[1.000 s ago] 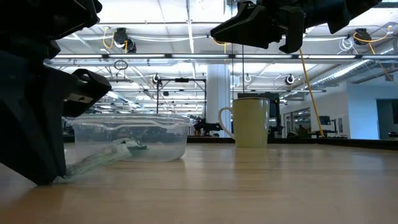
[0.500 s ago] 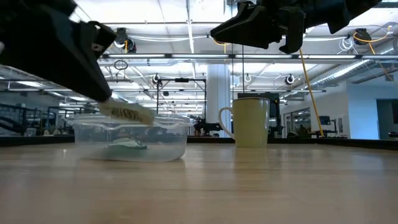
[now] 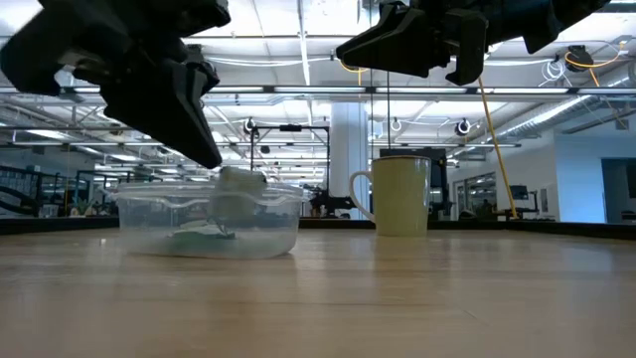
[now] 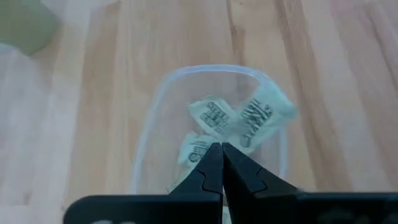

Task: Pick and place Stevia / Truvia into bins
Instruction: Put the light green stevia packet into the transparent bin

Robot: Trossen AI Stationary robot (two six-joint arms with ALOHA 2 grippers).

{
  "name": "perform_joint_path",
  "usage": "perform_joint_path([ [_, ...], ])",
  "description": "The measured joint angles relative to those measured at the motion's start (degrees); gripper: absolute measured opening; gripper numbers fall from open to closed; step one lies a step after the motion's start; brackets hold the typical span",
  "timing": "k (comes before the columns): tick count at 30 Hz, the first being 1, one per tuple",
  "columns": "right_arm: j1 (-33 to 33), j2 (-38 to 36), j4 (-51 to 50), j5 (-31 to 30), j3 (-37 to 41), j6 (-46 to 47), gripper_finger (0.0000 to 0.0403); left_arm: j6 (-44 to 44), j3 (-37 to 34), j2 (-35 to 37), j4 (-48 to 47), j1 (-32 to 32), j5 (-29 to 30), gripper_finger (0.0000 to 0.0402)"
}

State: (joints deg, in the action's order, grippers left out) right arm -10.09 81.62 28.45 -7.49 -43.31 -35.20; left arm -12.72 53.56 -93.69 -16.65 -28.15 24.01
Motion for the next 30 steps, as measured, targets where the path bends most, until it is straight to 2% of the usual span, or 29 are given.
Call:
perform_joint_path([
  [6,0.0,0.0,0.0,0.0,0.0,0.0,0.0121,-0.5,0.0,-0.4,-0.2,2.5,-3.2,0.0007],
  [12,0.0,0.0,-0.6,0.0,0.0,0.0,0.0121,-1.1,0.0,-0.5,-0.2,3.0,-3.1,0.0003],
  [19,0.0,0.0,-0.7,0.0,0.0,0.0,0.0121,0.1,0.0,-0.5,6.2,2.5,-4.4,0.0018],
  [24,-0.6,-0.1,-0.5,-0.1,0.0,0.0,0.0121,0.5,0.0,-0.4,8.2,2.2,-4.5,0.0005],
  [30,-5.2,-3.0,-8.7,0.3,0.0,2.6,0.0122,0.2,0.1,-0.1,8.2,2.2,-4.5,0.0021],
])
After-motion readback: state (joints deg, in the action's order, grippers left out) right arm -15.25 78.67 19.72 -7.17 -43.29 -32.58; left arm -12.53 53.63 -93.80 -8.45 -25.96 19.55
